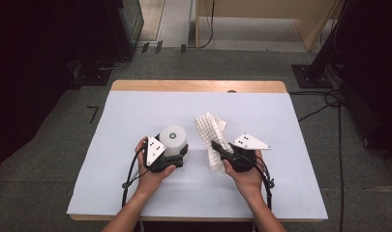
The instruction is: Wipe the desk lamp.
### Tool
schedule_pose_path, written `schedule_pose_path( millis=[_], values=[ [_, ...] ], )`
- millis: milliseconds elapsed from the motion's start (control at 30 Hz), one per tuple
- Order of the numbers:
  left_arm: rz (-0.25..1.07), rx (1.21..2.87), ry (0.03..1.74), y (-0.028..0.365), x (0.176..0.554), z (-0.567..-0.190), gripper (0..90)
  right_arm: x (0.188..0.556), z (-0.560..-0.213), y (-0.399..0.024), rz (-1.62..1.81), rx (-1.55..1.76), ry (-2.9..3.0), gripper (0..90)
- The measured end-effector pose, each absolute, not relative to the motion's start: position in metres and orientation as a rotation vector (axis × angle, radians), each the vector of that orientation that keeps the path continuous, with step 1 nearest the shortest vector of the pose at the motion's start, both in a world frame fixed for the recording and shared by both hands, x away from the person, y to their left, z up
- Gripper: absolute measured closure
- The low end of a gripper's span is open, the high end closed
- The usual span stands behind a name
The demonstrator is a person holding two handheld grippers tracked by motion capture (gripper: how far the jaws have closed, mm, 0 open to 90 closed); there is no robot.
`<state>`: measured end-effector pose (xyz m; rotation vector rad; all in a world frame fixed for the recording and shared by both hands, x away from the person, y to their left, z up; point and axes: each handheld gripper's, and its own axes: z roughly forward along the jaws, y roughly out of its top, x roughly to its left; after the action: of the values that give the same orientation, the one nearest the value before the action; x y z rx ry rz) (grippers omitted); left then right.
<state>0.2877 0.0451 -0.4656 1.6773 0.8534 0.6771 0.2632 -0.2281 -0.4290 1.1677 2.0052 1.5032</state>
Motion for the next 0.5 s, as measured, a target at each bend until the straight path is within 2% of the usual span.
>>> schedule_pose_path(
  millis=[367,500],
  values=[
    [0.683,1.756,0.875,0.039,0.29,-0.478,8.5,0.266,-0.439,-0.231,1.458,1.181,2.001,78.4],
    [0.623,1.746,0.882,0.043,0.29,-0.476,6.8,0.266,-0.44,-0.23,1.434,1.173,2.002,78.0]
  ],
)
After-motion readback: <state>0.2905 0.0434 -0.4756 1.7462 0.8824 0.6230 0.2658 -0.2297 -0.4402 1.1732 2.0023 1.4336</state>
